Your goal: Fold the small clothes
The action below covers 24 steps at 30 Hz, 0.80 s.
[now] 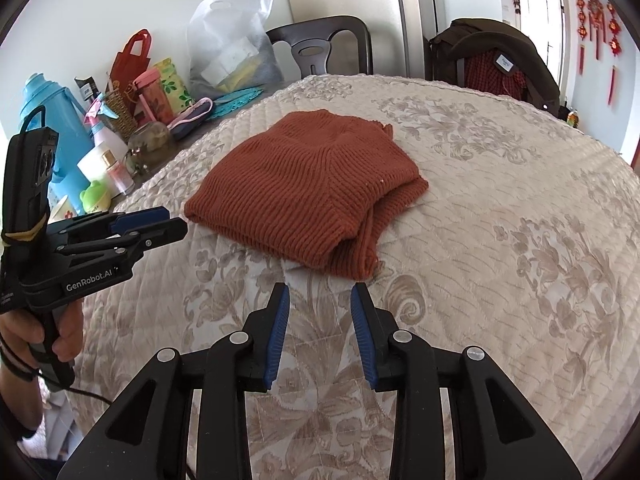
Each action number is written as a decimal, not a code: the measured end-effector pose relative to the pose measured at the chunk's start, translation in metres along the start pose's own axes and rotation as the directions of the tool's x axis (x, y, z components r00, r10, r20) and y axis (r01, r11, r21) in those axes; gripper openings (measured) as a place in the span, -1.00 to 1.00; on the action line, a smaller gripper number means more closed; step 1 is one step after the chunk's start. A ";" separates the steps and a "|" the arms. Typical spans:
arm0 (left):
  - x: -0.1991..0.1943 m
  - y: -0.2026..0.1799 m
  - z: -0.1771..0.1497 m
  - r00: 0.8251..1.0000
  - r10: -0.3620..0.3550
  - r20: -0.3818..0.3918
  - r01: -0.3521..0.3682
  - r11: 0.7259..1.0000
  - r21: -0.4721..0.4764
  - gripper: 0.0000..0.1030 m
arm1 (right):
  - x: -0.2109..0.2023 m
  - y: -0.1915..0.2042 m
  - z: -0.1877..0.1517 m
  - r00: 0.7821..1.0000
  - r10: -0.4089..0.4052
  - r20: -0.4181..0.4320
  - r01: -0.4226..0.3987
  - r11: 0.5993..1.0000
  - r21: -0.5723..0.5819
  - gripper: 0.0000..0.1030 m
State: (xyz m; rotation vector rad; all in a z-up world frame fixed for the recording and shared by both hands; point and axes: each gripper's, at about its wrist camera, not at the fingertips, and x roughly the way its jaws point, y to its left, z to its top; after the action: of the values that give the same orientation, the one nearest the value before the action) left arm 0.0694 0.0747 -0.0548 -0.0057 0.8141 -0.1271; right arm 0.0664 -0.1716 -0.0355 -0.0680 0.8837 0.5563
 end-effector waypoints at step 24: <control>0.024 -0.009 -0.008 0.997 0.031 -0.070 -0.028 0.998 0.054 0.01 | 0.025 -0.003 -0.005 0.995 -0.083 -0.050 0.082 0.996 -0.028 -0.18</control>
State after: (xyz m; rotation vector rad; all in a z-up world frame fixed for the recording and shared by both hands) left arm 0.0791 0.0637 -0.0770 0.0613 0.8809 -0.1214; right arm 0.0769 -0.1649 -0.0580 -0.1421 0.9197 0.4906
